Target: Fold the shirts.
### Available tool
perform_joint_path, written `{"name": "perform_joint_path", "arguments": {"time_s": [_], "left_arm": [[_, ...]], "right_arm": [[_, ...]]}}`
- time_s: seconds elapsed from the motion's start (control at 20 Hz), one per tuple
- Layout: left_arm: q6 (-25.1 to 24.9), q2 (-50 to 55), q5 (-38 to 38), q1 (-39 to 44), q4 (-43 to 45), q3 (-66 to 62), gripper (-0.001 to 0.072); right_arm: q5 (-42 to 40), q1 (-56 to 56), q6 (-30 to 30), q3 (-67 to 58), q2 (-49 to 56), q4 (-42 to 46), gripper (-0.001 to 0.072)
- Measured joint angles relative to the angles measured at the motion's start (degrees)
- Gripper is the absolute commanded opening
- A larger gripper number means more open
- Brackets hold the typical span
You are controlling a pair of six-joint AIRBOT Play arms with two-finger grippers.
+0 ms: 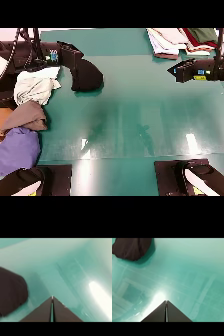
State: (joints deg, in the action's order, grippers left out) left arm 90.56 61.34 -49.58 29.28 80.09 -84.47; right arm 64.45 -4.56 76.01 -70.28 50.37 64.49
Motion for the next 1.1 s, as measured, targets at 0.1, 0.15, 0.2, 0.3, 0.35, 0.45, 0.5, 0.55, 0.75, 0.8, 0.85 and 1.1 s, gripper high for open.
{"name": "perform_joint_path", "arguments": {"time_s": [0.1,0.15,0.2,0.3,0.35,0.45,0.5,0.55,0.75,0.8,0.85,1.1], "left_arm": [[0.8,1.0,2.1,-0.8,4.1,0.0,0.0568],[2.4,2.0,2.9,-2.1,6.5,0.1,0.0568],[4.0,3.4,3.3,-3.7,7.8,0.3,0.0568],[6.5,7.5,3.6,-7.5,8.5,0.7,0.0569],[7.3,10.3,3.9,-9.3,8.0,0.9,0.0569],[8.3,16.3,4.4,-11.8,5.9,1.1,0.0569],[8.6,19.5,5.1,-12.6,4.9,1.1,0.0569],[8.8,22.4,5.4,-13.2,4.2,1.2,0.0569],[9.2,31.8,7.6,-14.3,1.5,1.2,0.0568],[9.2,33.3,8.0,-14.4,0.9,1.2,0.0568],[9.3,34.4,8.9,-14.5,0.4,1.2,0.0568],[9.3,36.5,10.3,-14.7,-0.6,-1.4,0.0020]], "right_arm": [[0.0,0.0,0.0,0.0,0.0,0.0,0.0019],[0.0,0.0,0.0,0.0,0.0,0.0,0.0019],[0.0,0.0,0.0,0.0,0.0,-0.1,0.0019],[0.0,0.0,0.0,0.0,0.0,-0.3,0.0019],[0.0,0.0,0.0,0.0,0.0,-0.3,0.0019],[0.0,0.0,0.0,0.0,0.0,-0.5,0.0019],[0.0,0.0,0.0,0.0,0.0,-0.5,0.0019],[0.0,0.0,0.0,0.0,0.0,-0.7,0.0020],[0.5,0.0,0.1,0.0,0.0,-3.3,0.0020],[0.5,0.0,0.1,0.0,0.0,-3.7,0.0020],[0.5,0.0,0.1,0.0,0.0,-4.0,0.0020],[0.6,0.0,0.1,0.0,-0.1,-4.7,0.0020]]}}
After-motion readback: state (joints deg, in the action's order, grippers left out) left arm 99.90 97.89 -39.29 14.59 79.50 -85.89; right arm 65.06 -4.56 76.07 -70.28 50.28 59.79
